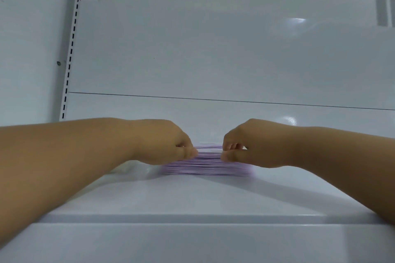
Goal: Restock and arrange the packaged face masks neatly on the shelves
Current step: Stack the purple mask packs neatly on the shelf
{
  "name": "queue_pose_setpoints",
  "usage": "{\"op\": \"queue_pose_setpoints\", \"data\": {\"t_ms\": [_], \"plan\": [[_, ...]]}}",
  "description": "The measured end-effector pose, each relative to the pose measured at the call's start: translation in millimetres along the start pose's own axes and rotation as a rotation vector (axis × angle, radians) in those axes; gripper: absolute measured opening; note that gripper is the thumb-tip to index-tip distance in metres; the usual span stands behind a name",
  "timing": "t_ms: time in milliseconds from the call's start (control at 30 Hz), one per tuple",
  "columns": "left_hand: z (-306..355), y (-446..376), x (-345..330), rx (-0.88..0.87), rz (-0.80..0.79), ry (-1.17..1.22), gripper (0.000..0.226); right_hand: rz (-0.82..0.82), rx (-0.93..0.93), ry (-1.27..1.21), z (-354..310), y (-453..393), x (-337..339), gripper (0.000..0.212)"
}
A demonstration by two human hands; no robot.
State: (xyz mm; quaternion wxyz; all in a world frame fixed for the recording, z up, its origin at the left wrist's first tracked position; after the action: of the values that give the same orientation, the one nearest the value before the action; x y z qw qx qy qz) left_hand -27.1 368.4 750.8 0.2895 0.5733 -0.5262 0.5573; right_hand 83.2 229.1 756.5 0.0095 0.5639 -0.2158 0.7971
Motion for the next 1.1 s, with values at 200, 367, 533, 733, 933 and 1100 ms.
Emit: {"op": "queue_pose_setpoints", "data": {"t_ms": [200,367,533,733,933,1100], "plan": [[-4.1,3.7,-2.1,0.052,-0.009,-0.022,0.057,0.002,-0.017,0.034,-5.0,-5.3,-2.8,0.039],[-7.9,4.3,4.1,0.125,-0.047,0.166,0.064,-0.047,-0.218,-0.306,8.9,-9.2,0.9,0.057],[-6.1,-19.6,27.0,0.191,-0.122,0.029,0.059,-0.066,-0.265,-0.145,12.6,-31.5,15.8,0.049],[8.5,-38.5,2.5,0.23,-0.19,0.064,0.07,-0.316,-0.369,-0.328,16.3,-40.7,-20.5,0.077],[-2.1,-36.4,-9.3,0.281,-0.178,0.205,0.074,-0.371,-0.407,-0.328,22.9,-41.1,-32.8,0.078],[-18.1,-43.8,-5.6,0.312,-0.116,0.324,0.066,-0.22,-0.367,-0.292,22.6,-49.7,-21.8,0.07]]}}
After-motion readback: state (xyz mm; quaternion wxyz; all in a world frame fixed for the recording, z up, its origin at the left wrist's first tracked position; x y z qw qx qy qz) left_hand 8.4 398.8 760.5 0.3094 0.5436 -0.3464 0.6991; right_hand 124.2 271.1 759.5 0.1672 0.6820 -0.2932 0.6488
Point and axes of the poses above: each hand's wrist, its own y-axis away from the middle knuckle, its own x-axis out of the back of the hand, z = x × y, the point moved 6 cm from there along -y, towards the middle knuckle, and after that the axes turned 2 degrees about y, right-handed, at the moved point
